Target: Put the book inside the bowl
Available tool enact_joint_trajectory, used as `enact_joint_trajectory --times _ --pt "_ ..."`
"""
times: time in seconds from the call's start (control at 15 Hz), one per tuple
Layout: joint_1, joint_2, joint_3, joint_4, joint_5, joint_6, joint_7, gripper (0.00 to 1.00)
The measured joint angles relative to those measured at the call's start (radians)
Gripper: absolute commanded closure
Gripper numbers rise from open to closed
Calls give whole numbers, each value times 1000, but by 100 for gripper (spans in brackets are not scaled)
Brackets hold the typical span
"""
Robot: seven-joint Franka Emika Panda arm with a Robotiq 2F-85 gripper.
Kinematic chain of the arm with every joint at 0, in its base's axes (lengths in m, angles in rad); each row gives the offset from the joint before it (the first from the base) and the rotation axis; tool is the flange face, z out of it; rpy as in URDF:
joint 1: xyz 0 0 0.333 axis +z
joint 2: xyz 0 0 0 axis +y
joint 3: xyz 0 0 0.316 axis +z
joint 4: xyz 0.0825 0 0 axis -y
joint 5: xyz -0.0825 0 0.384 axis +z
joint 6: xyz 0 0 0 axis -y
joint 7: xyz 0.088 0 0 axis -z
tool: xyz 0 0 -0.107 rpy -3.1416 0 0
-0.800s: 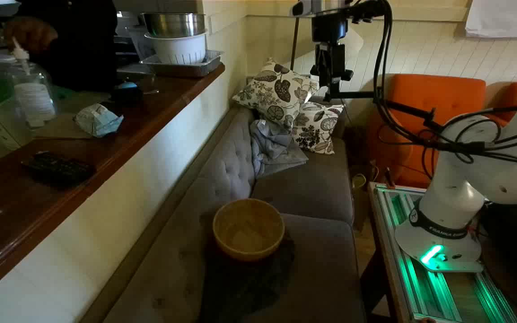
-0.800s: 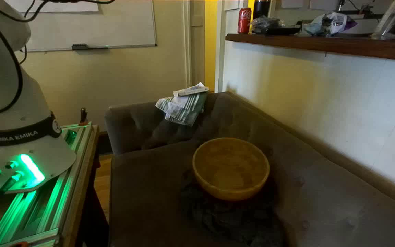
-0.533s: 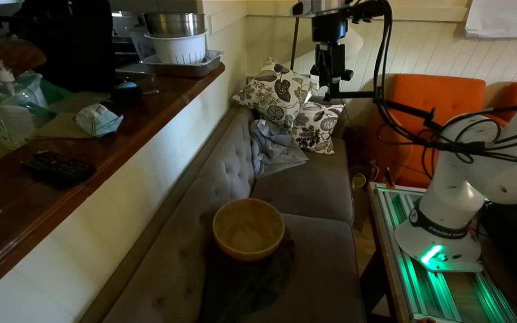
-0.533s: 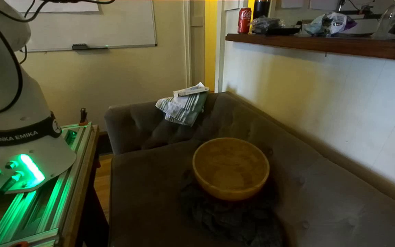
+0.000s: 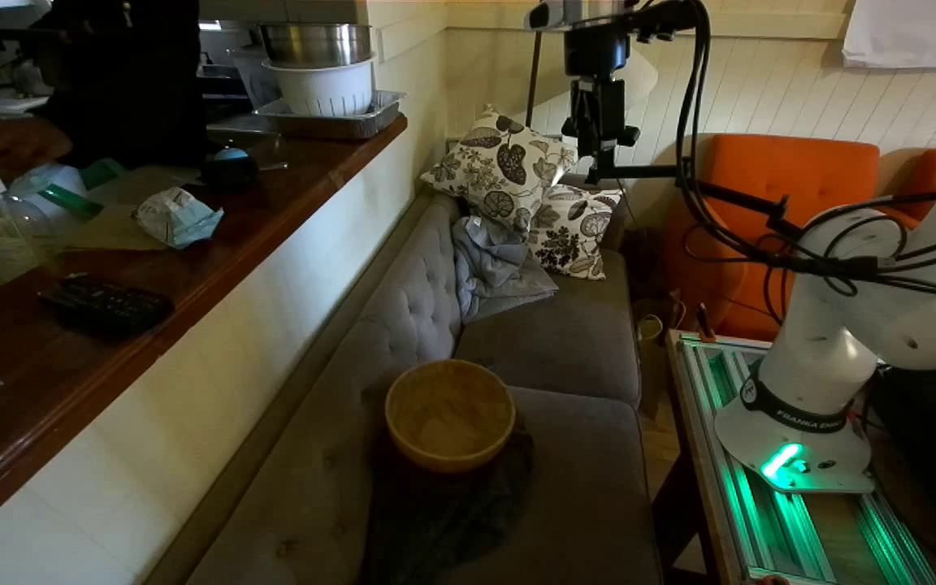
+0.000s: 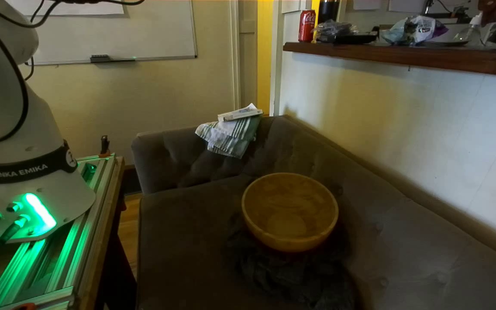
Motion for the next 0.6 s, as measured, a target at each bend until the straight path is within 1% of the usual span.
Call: enact_joint_trajectory --times 0.13,0.2,0.4,0.6 --pt "1 3 8 -9 24 13 8 0" --pt "3 5 18 -24 56 31 18 0" --pt "20 13 65 -109 201 104 65 0" --pt "50 19 133 -227 352 245 119 0"
